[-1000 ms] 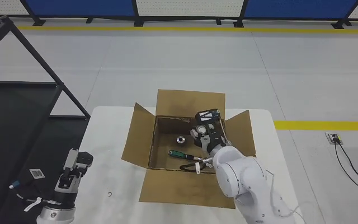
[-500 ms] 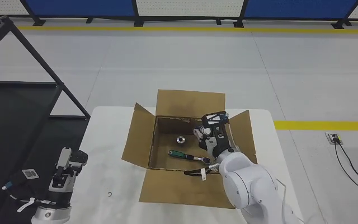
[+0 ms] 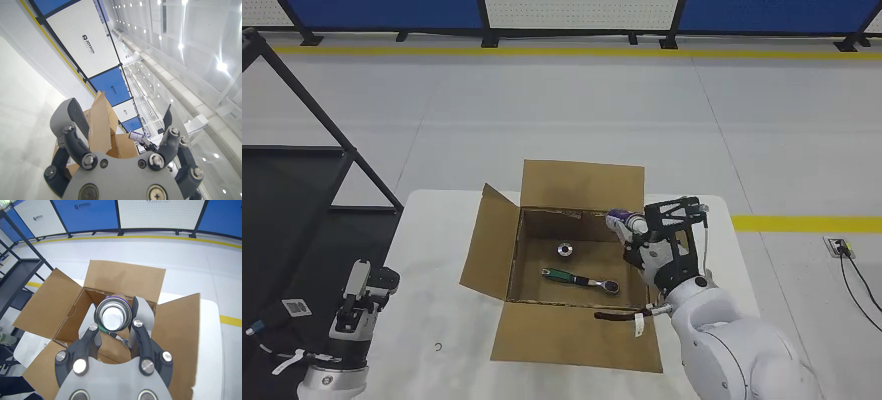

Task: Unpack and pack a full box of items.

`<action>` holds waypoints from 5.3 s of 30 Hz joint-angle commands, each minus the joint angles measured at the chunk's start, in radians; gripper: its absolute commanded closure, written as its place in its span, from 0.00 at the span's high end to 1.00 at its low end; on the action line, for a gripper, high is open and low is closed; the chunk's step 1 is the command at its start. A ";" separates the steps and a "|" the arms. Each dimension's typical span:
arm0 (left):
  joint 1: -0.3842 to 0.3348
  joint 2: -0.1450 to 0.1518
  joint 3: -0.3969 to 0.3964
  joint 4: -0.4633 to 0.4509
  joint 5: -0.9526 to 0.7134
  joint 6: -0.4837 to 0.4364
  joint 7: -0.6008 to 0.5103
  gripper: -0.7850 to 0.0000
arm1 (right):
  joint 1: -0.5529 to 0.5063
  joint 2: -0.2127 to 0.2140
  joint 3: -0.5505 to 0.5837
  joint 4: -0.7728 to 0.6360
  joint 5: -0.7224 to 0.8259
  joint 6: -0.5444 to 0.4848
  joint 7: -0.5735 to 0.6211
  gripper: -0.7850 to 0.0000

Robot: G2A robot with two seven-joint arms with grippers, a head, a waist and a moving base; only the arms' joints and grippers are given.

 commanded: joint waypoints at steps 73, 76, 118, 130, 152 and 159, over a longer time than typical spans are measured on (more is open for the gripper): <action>-0.034 0.001 0.038 0.003 0.043 0.033 -0.011 1.00 | -0.003 0.047 0.381 0.605 -0.054 0.027 0.182 0.35; -0.034 0.001 0.038 0.003 0.043 0.033 -0.011 1.00 | -0.002 0.048 0.383 0.607 -0.050 0.028 0.183 0.45; -0.034 0.001 0.038 0.003 0.043 0.033 -0.011 1.00 | -0.042 0.053 -0.001 -0.061 0.003 -0.213 0.145 1.00; -0.034 0.001 0.038 0.003 0.043 0.033 -0.011 1.00 | 0.189 0.011 -0.197 0.159 0.038 -0.110 0.208 1.00; -0.034 0.001 0.038 0.003 0.043 0.033 -0.011 1.00 | 0.395 -0.038 -0.323 0.494 0.147 -0.126 0.216 1.00; -0.034 0.001 0.038 0.003 0.043 0.033 -0.011 1.00 | 0.534 -0.083 -0.382 0.760 0.288 -0.125 0.225 1.00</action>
